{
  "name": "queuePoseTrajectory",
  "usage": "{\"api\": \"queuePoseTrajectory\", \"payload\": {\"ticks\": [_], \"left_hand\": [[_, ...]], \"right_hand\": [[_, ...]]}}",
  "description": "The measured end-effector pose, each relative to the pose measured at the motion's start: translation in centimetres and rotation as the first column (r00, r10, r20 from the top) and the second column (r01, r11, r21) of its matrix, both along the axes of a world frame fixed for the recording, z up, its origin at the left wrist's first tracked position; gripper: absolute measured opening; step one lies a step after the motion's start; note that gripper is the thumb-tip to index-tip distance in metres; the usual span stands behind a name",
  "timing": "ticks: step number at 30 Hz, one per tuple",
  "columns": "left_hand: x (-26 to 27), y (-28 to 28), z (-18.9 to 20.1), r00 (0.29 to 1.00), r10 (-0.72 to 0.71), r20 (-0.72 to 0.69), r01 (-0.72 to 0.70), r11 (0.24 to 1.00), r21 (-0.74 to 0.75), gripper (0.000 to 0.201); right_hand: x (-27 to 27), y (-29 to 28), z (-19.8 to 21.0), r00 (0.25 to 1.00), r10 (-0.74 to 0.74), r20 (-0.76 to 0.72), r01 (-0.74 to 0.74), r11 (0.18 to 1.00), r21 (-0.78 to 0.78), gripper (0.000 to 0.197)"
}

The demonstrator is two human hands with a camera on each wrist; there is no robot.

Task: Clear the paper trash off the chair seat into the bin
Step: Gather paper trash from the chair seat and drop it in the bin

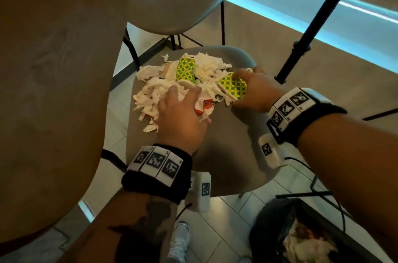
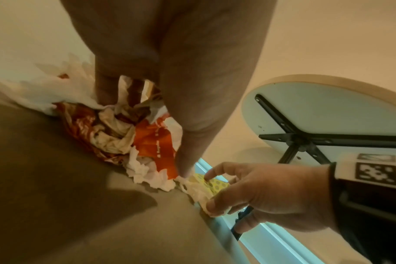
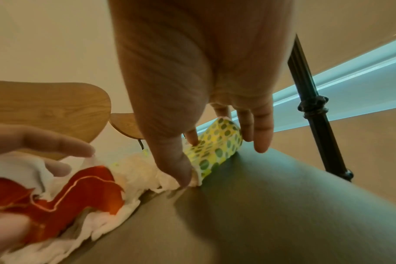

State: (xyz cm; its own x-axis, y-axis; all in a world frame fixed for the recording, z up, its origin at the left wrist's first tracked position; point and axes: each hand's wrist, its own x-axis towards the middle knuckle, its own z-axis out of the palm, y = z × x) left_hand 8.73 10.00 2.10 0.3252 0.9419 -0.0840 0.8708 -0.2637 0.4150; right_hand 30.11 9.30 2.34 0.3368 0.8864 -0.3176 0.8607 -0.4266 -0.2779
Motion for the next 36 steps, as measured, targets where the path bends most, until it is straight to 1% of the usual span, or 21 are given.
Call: {"api": "queuePoseTrajectory", "payload": {"ticks": [2, 4, 6, 10, 15, 18, 20, 22, 24, 26, 27, 29, 32, 34, 36], "left_hand": [[0.0, 0.5, -0.1, 0.999, 0.038, -0.01, -0.037, 0.998, 0.041, 0.054], [0.0, 0.7, -0.2, 0.998, 0.057, 0.012, -0.057, 0.997, 0.055, 0.036], [-0.1, 0.6, 0.0, 0.997, 0.058, 0.051, -0.061, 0.996, 0.068, 0.028], [-0.6, -0.2, 1.0, 0.985, 0.018, 0.172, -0.036, 0.994, 0.1, 0.026], [-0.6, -2.2, 3.6, 0.965, -0.067, 0.254, 0.027, 0.987, 0.159, 0.024], [-0.4, -4.0, 4.4, 0.94, -0.182, 0.29, 0.12, 0.968, 0.219, 0.026], [0.0, -5.8, 4.5, 0.916, -0.259, 0.305, 0.204, 0.958, 0.201, 0.026], [0.7, -7.9, 4.1, 0.881, -0.332, 0.337, 0.298, 0.943, 0.151, 0.026], [1.6, -10.6, 3.1, 0.828, -0.418, 0.373, 0.418, 0.904, 0.086, 0.026], [3.0, -14.0, 1.5, 0.776, -0.496, 0.389, 0.541, 0.841, -0.004, 0.025], [3.9, -15.8, 0.5, 0.75, -0.528, 0.398, 0.594, 0.802, -0.057, 0.025], [6.0, -19.5, -2.2, 0.706, -0.581, 0.405, 0.681, 0.714, -0.163, 0.025], [9.5, -24.6, -7.7, 0.685, -0.634, 0.36, 0.729, 0.596, -0.338, 0.026], [11.7, -27.5, -11.7, 0.676, -0.665, 0.317, 0.728, 0.533, -0.431, 0.026], [14.0, -30.0, -15.6, 0.678, -0.688, 0.259, 0.694, 0.484, -0.532, 0.024]], "right_hand": [[-0.2, -0.6, -0.4, 1.0, -0.007, -0.015, 0.007, 1.0, 0.004, 0.082], [-0.3, -1.3, -0.7, 1.0, 0.007, -0.016, -0.007, 1.0, 0.015, 0.078], [-0.3, -2.0, -0.8, 1.0, 0.013, -0.024, -0.012, 0.999, 0.039, 0.074], [0.0, -3.6, -0.3, 0.996, 0.0, -0.091, 0.009, 0.994, 0.109, 0.065], [0.6, -7.1, 2.4, 0.981, -0.06, -0.182, 0.102, 0.968, 0.23, 0.064], [0.7, -11.1, 3.4, 0.969, -0.105, -0.224, 0.165, 0.95, 0.266, 0.063], [0.7, -14.6, 3.6, 0.953, -0.149, -0.264, 0.217, 0.944, 0.249, 0.062], [0.9, -18.8, 3.0, 0.925, -0.232, -0.3, 0.297, 0.935, 0.193, 0.064], [1.1, -24.0, 1.6, 0.886, -0.319, -0.336, 0.382, 0.913, 0.142, 0.064], [1.3, -30.1, -0.9, 0.83, -0.415, -0.371, 0.479, 0.873, 0.095, 0.062], [1.4, -33.3, -2.4, 0.794, -0.474, -0.381, 0.534, 0.843, 0.062, 0.061], [1.6, -39.3, -6.1, 0.698, -0.613, -0.369, 0.651, 0.759, -0.029, 0.059], [1.8, -47.3, -12.4, 0.54, -0.788, -0.297, 0.775, 0.603, -0.191, 0.062], [2.1, -51.4, -16.4, 0.443, -0.853, -0.275, 0.811, 0.512, -0.282, 0.063], [2.6, -54.6, -20.3, 0.359, -0.888, -0.289, 0.834, 0.444, -0.327, 0.063]]}}
